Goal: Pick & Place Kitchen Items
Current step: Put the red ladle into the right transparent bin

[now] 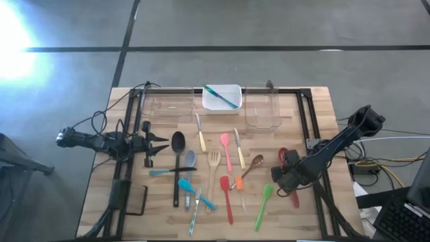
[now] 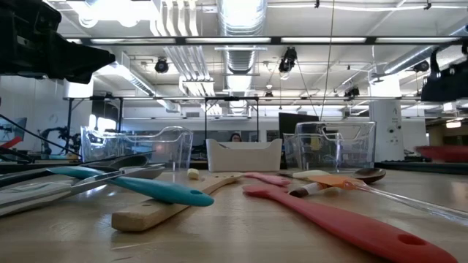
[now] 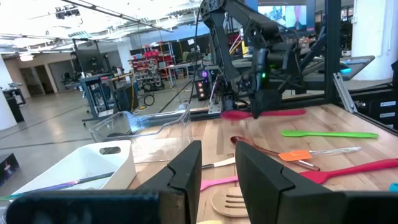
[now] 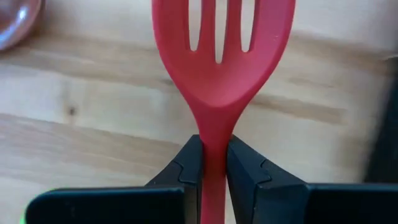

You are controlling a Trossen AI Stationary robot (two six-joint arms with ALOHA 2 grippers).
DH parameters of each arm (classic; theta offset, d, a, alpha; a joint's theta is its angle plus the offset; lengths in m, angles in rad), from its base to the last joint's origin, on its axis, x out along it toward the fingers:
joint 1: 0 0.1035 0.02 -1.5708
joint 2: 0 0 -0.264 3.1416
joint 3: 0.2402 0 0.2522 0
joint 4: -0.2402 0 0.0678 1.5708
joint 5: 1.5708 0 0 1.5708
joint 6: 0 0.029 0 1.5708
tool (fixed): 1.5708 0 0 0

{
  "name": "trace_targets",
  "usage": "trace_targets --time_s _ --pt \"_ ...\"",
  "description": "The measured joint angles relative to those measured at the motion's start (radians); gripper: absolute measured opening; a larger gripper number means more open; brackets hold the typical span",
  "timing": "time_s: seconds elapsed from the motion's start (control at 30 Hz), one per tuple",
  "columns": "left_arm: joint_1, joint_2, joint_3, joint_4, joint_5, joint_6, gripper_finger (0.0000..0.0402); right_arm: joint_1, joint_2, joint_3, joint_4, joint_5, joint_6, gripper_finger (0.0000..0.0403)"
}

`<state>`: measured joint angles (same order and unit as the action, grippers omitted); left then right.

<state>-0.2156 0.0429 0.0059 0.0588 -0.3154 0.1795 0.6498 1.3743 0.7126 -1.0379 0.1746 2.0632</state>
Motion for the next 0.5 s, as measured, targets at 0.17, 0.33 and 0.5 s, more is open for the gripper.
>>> trace_targets --time_s 0.17,0.33,0.5 --pt "0.0 0.001 0.0 0.0 0.0 0.0 0.0101 0.0 -0.001 0.121 -0.158 0.086 -0.01 0.0033" --pt "0.0 0.001 0.0 0.0 0.0 0.0 0.0101 -0.001 -0.002 0.243 -0.294 0.23 -0.044 0.0033" --pt "0.0 0.001 0.0 0.0 0.0 0.005 0.0101 -0.021 -0.003 0.369 -0.457 0.396 -0.062 0.0033"
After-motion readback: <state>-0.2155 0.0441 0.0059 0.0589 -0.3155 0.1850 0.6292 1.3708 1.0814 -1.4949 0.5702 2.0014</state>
